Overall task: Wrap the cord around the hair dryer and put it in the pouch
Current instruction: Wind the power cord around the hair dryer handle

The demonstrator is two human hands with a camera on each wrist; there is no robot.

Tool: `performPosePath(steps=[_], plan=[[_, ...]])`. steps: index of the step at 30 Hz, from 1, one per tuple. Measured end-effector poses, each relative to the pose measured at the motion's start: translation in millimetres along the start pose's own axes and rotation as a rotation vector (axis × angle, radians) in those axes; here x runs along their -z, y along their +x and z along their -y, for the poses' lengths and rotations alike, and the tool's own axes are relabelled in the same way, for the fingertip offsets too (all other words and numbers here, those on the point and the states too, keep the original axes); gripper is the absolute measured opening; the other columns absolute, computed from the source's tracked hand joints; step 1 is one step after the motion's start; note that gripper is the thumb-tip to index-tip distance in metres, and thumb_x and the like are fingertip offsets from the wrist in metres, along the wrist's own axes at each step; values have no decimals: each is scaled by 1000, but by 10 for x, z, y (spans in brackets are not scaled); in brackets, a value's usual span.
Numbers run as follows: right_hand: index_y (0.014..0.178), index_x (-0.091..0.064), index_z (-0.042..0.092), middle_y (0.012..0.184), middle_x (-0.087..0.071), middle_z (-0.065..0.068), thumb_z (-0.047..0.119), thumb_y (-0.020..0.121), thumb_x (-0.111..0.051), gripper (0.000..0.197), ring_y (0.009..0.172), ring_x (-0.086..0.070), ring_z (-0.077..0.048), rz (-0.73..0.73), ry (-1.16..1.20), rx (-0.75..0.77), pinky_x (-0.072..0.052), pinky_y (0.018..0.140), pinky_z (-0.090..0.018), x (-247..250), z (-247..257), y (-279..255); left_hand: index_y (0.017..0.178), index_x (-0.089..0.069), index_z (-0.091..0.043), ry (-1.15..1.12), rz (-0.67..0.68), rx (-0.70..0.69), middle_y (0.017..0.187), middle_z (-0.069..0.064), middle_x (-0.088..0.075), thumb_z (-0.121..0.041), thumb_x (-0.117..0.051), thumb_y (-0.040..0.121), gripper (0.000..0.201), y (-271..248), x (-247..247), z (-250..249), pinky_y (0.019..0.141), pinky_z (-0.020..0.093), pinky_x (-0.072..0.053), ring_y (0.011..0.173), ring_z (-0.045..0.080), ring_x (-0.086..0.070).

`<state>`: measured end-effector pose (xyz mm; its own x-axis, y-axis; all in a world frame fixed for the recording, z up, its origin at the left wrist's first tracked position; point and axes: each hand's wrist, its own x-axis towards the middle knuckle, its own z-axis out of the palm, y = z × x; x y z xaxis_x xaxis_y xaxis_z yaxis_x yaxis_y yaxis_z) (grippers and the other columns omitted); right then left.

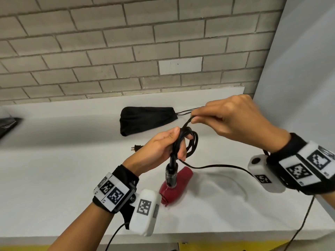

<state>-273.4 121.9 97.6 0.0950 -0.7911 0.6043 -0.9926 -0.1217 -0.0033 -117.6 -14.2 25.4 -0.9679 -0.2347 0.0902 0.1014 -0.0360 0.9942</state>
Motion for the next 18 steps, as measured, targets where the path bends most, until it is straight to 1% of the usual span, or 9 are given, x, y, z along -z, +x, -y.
performPosePath(steps=[2, 4, 6, 9, 11, 12, 14, 16, 18], plan=[[90, -75, 27, 61, -69, 11, 39, 86, -62, 18, 49, -56, -16, 13, 74, -84, -40, 45, -24, -112, -81, -8, 101, -57, -4, 5, 12, 18, 52, -1, -55, -33, -25, 98, 44, -1, -3, -26, 65, 23, -44, 55, 16, -54], [86, -74, 27, 47, -51, 12, 42, 87, -61, 19, 44, -43, -9, 33, 98, -167, -33, 48, -22, -239, -161, -13, 101, -59, -4, 29, 23, 31, 50, -1, -53, -35, -25, 98, 46, 9, -10, -50, 63, 23, -44, 53, 15, -53], [75, -68, 25, 42, -38, 10, 52, 86, -56, 32, 44, -39, -8, 88, 88, -214, -27, 47, -23, -312, -253, -13, 100, -60, -5, 47, 37, 44, 48, -3, -46, -41, -25, 97, 51, 5, -21, -70, 61, 22, -43, 50, 14, -50], [64, -55, 19, 42, -43, 4, 68, 82, -40, 55, 42, -40, -20, 180, -9, -96, -20, 44, -20, -345, -427, -53, 88, -59, -9, 133, 4, 32, 47, -9, -31, -44, -33, 94, 44, -34, -10, -96, 54, 18, -35, 44, 10, -36], [65, -55, 15, 43, -53, -3, 64, 83, -43, 53, 40, -49, -30, 254, -160, 15, -18, 44, -16, -313, -574, -77, 79, -56, -10, 160, -11, 26, 46, -12, -29, -33, -40, 94, 31, -73, 20, -112, 48, 17, -30, 41, 8, -29], [67, -56, 13, 43, -55, -6, 57, 84, -49, 48, 37, -51, -31, 281, -222, 25, -23, 45, -16, -264, -690, -85, 77, -54, -10, 159, -4, 32, 46, -13, -28, -30, -40, 94, 30, -100, 40, -123, 46, 16, -29, 40, 8, -27], [71, -59, 9, 41, -53, -16, 48, 87, -53, 42, 33, -51, -33, 232, -275, -46, -37, 41, -25, -108, -957, -65, 74, -52, -10, 139, 1, 39, 45, -13, -25, -28, -40, 95, 30, -156, 83, -151, 44, 17, -24, 39, 7, -25], [79, -61, 6, 44, -52, -22, 52, 92, -32, 56, 37, -53, -37, 107, -305, -159, -42, 44, -34, 120, -1183, 5, 72, -50, -11, 141, -10, 28, 45, -13, -24, -28, -40, 94, 30, -185, 108, -202, 43, 20, -20, 38, 7, -23], [84, -58, 4, 42, -45, -19, 56, 96, -19, 67, 37, -49, -33, 23, -383, -154, -38, 48, -31, 349, -1320, 68, 70, -49, -12, 164, 17, 14, 46, -12, -22, -29, -40, 94, 30, -190, 109, -270, 44, 23, -19, 39, 8, -23]])
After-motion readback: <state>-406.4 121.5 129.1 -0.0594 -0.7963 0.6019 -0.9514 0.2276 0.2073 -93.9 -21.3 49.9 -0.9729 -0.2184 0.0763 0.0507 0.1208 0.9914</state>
